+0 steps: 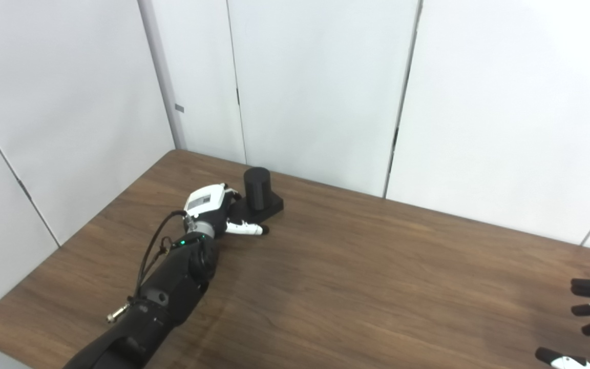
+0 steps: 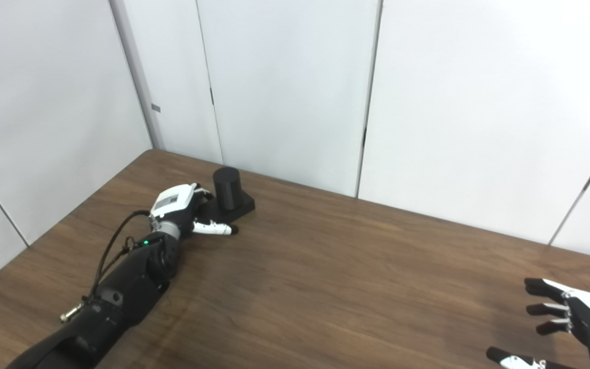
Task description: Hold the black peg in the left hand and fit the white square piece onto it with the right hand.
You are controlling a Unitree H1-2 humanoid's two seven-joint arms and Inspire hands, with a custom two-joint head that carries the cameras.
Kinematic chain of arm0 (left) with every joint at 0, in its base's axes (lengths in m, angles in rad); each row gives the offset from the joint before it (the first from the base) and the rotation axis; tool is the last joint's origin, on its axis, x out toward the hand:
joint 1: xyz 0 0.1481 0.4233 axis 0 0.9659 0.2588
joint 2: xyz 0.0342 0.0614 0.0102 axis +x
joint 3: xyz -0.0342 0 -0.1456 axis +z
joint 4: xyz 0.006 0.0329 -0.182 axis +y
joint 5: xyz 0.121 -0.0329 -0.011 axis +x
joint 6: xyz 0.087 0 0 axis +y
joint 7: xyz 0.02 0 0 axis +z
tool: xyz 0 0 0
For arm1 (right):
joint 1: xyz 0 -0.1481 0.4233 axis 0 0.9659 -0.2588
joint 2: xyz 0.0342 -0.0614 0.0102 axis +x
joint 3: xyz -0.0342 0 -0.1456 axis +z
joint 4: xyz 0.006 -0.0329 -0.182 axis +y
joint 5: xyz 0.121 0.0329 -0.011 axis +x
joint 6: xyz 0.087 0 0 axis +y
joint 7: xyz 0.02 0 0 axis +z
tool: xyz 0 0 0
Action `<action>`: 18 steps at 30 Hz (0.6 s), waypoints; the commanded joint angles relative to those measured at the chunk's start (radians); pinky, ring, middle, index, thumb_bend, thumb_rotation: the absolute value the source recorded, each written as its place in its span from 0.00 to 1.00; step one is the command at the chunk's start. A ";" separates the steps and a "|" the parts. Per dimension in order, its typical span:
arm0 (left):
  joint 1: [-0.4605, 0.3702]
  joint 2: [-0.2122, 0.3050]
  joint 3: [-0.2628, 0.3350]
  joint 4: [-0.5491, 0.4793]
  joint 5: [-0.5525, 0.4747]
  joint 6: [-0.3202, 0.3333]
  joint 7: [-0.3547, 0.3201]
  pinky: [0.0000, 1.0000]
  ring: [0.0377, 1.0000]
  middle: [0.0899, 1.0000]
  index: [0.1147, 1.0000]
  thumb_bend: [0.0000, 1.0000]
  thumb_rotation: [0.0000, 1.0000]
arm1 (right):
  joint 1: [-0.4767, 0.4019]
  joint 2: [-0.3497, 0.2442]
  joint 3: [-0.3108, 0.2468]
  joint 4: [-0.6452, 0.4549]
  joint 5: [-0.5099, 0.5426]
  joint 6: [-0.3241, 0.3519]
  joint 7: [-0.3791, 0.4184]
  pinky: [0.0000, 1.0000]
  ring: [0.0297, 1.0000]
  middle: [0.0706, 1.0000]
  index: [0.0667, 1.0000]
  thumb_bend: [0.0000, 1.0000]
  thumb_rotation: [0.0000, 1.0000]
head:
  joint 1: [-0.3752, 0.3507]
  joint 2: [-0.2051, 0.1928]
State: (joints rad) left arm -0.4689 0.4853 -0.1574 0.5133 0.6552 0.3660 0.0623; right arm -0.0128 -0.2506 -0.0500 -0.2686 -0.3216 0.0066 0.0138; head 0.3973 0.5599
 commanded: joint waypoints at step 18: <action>-0.029 0.026 -0.022 0.051 -0.067 -0.127 0.021 0.86 0.91 0.85 0.41 0.52 0.06 | -0.019 -0.017 -0.017 -0.050 0.001 0.002 -0.005 0.48 0.58 0.69 0.69 0.53 0.00 | -0.007 0.008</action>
State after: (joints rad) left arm -0.4820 0.4966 -0.1615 0.5514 0.5828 0.2528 0.1030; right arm -0.0055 -0.2522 -0.0562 -0.2835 -0.3221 0.0305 0.0151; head 0.3896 0.5660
